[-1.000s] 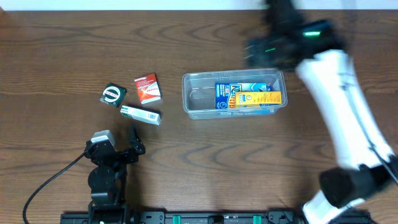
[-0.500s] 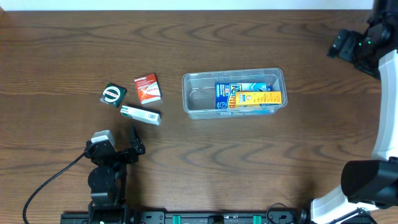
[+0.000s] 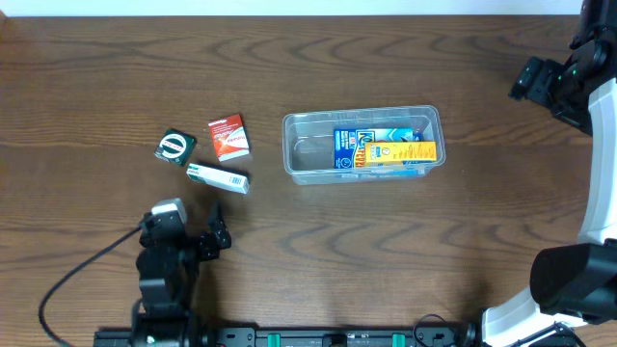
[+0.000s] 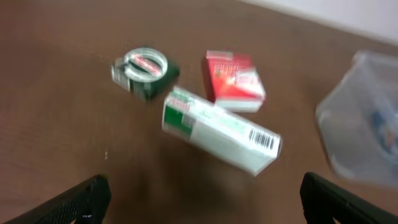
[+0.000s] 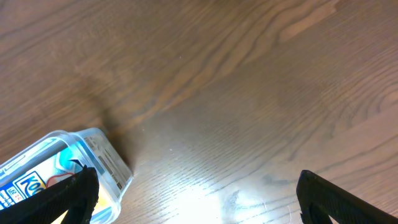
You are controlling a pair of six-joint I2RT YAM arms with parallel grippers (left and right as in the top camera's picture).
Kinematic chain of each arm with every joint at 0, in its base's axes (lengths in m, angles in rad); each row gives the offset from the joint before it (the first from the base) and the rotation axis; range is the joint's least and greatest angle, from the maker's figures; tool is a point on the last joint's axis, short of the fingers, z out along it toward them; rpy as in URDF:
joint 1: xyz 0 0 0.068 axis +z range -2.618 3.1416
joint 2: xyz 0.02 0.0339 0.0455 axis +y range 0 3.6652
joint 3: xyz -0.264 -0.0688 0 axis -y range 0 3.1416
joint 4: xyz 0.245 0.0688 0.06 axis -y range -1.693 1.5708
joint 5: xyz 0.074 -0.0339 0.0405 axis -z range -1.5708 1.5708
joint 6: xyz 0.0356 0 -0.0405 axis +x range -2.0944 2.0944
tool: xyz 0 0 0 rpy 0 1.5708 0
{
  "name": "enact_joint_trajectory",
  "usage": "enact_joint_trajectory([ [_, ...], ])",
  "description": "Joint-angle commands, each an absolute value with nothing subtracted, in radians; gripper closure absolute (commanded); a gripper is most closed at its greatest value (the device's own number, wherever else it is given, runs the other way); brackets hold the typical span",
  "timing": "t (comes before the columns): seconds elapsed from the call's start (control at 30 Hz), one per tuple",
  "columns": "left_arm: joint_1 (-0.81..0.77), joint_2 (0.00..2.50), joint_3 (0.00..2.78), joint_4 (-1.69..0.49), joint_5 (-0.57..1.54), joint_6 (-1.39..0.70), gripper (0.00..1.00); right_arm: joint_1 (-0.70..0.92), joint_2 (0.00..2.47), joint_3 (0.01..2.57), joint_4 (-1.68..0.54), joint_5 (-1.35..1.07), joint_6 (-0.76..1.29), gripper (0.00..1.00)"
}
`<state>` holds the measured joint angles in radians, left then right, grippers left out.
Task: Pack container
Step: 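Move the left gripper to the white-green Panadol box and grasp it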
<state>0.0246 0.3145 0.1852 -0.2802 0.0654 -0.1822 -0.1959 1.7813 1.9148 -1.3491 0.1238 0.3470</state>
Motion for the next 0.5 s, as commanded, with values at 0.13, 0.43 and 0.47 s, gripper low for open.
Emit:
enact_joint_trajectory([
  [0.13, 0.029, 0.783, 0.624, -0.470, 0.147, -0.172, 0.02, -0.204, 1.786, 1.909, -1.351, 0.123, 0.343, 0.01],
  [0.43, 0.029, 1.289, 1.035, -0.831, 0.158, -0.173, 0.02, -0.204, 1.786, 1.909, -1.351, 0.123, 0.343, 0.01],
  [0.47, 0.029, 1.319, 1.039, -0.829, 0.159, -0.173, 0.02, -0.204, 1.786, 1.909, -1.351, 0.123, 0.343, 0.01],
])
